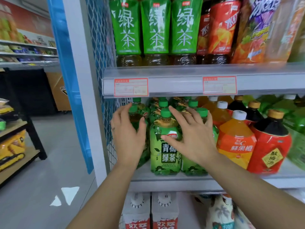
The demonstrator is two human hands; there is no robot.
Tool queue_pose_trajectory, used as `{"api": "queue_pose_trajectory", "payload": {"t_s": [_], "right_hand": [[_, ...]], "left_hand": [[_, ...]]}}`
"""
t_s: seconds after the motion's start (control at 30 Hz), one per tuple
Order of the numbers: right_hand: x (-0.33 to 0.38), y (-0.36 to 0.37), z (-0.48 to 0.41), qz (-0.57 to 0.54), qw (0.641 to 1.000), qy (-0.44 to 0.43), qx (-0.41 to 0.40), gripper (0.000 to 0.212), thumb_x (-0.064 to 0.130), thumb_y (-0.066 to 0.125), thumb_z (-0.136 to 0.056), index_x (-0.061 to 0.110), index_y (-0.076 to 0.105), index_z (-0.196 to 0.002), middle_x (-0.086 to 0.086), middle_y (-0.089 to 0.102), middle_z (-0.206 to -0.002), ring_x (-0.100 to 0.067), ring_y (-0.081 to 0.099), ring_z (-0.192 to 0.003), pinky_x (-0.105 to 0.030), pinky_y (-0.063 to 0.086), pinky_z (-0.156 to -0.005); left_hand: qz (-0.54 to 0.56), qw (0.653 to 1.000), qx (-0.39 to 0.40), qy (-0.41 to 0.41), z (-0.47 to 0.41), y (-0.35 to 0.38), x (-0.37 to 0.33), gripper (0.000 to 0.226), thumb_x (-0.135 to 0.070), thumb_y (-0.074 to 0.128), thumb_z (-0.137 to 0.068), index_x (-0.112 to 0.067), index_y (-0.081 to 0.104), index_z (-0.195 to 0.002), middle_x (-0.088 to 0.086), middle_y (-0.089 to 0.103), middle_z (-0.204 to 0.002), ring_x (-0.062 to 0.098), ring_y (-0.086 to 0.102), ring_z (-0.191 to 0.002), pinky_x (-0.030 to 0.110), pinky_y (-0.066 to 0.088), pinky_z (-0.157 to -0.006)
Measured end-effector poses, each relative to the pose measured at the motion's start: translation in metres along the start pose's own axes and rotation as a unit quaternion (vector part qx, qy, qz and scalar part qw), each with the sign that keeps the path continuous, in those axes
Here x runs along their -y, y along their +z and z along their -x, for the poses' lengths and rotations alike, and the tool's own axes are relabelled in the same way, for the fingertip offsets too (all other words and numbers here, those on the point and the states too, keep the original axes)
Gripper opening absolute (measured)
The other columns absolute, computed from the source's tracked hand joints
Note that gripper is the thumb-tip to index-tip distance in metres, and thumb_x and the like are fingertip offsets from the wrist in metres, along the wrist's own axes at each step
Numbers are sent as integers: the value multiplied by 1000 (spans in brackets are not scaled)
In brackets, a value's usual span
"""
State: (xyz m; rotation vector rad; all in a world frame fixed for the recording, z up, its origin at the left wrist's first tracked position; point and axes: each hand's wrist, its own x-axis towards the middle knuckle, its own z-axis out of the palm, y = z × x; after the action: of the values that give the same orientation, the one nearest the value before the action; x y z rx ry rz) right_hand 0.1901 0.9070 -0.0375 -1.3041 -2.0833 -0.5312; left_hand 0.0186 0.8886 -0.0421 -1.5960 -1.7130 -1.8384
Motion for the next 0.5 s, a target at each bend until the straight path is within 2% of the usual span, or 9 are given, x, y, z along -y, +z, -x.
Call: {"api": "queue_pose_trajectory", "payload": {"t_s": [0.07, 0.13, 0.23, 0.3, 0.5], "right_hand": [[-1, 4, 1, 20, 1000, -3, -8, 79, 75, 30, -78, 32, 27, -145, -3, 70, -103, -26, 59, -107, -63, 26, -101], [-1, 6, 1, 27, 999, -3, -22, 79, 75, 30, -78, 31, 27, -144, -3, 71, -98, -26, 62, -101, -62, 27, -99], [-1, 5, 0, 34, 999, -2, -21, 79, 76, 28, -79, 31, 26, -144, -3, 71, -99, -26, 61, -101, -62, 27, -99], [-1, 5, 1, 37, 999, -5, -17, 80, 76, 26, -79, 30, 26, -144, -4, 71, -99, -27, 61, -101, -62, 27, -99], [-2, 4, 1, 37, 999, -14, -11, 81, 77, 24, -79, 30, 24, -145, -4, 70, -102, -27, 60, -103, -63, 28, -98]], "left_hand": [[-16, 997, 53, -55, -7, 3, 9, 67, -33, 65, -86, -21, 31, -143, 8, 33, -143, 23, 29, -134, 43, 30, -109], [-20, 989, 114, -97, -11, 5, 19, 82, -38, 69, -82, -24, 22, -147, 11, 29, -146, 29, 28, -135, 45, 30, -107], [-20, 983, 153, -98, -13, 3, 28, 87, -34, 73, -80, -27, 20, -148, 12, 32, -145, 31, 36, -132, 46, 34, -105], [-11, 982, 168, -90, -14, -2, 29, 87, -34, 73, -79, -25, 21, -149, 13, 33, -145, 28, 39, -131, 41, 33, -107], [3, 971, 226, -72, -10, -23, 29, 88, -37, 72, -78, -24, 21, -149, 8, 33, -147, 22, 36, -133, 37, 29, -111]]}}
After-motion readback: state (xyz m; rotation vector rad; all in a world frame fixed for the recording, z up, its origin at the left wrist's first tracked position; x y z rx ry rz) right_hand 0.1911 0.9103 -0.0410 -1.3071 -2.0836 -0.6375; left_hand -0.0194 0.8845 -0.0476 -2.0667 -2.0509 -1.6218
